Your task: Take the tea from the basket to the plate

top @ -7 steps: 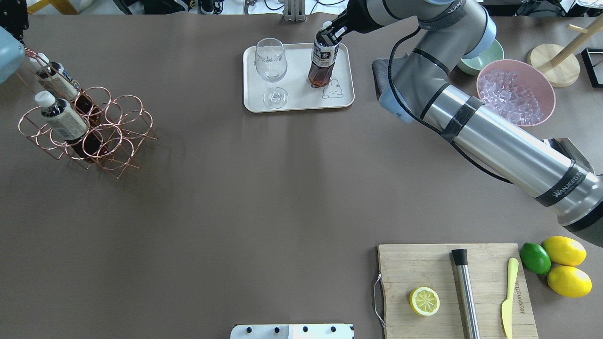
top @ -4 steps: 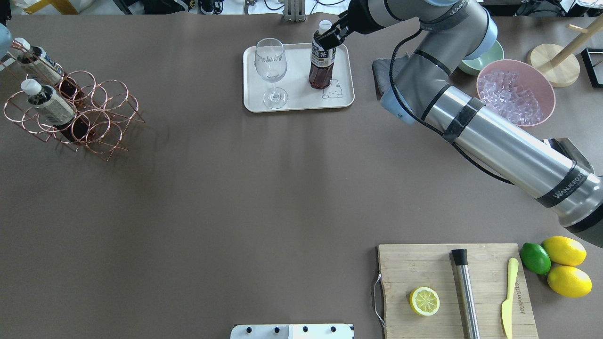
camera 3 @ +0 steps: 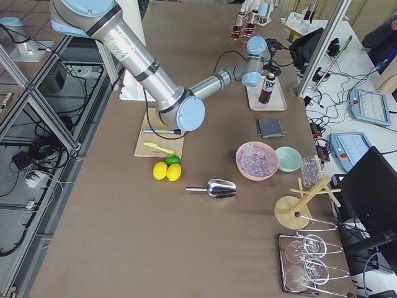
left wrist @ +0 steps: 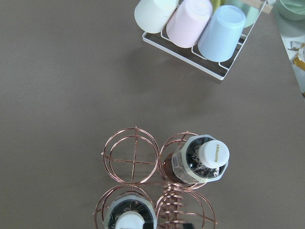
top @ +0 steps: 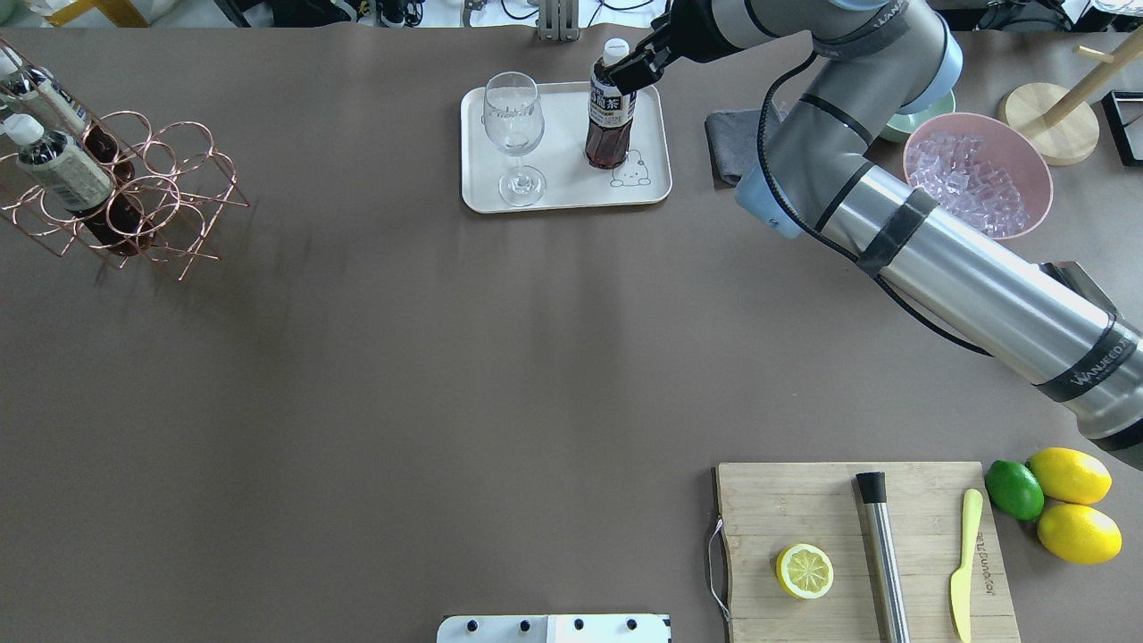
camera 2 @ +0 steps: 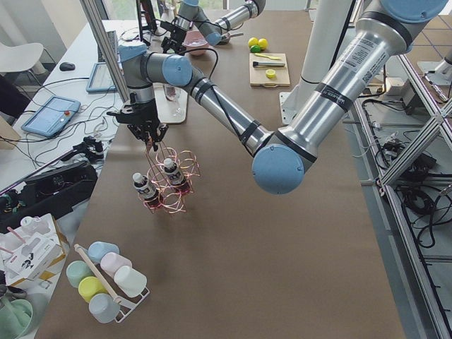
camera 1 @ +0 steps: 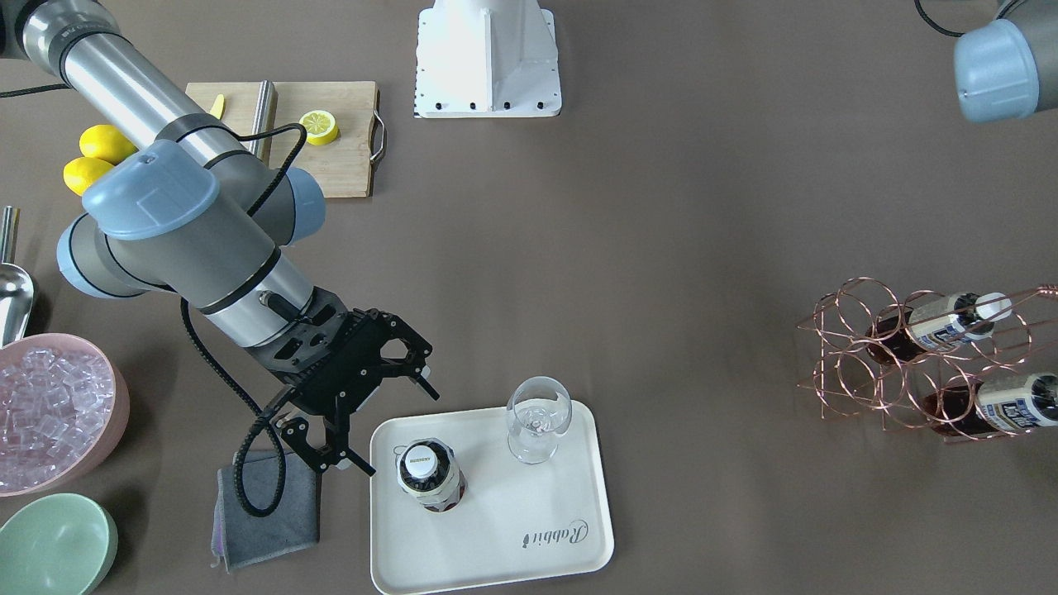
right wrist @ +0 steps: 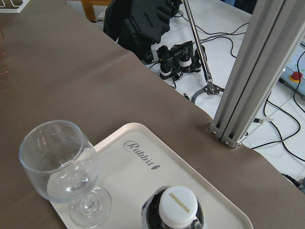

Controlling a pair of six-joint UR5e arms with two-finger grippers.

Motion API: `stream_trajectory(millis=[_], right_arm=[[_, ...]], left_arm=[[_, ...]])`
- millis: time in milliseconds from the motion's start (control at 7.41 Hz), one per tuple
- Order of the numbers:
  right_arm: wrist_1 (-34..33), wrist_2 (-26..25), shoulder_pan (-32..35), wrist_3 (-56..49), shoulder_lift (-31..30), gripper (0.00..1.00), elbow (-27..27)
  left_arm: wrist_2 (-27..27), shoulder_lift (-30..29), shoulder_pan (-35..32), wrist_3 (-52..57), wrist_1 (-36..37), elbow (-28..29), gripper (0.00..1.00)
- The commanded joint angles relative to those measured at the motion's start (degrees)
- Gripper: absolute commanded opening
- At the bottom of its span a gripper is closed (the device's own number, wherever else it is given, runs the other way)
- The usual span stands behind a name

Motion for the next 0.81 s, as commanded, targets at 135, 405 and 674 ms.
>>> stream_trajectory(millis=[135,405,674], right_arm=[[-11.17,6.27,5.31,-0.63,-8.96,0.99,16.89],[-21.6,15.04,12.23,-0.98,-14.15,0.99,25.68],[-30.24,22.79,20.23,-2.82,-22.56,0.99,33.85]], left_arm=[[1.35,-0.53,-1.47,0.06,-3.88,4.77,0.0],[1.35,-0.53,-2.17,-0.55,-5.37,6.35,0.0],[0.66,-0.53,-3.13,-2.21,-7.13,8.99,0.0]])
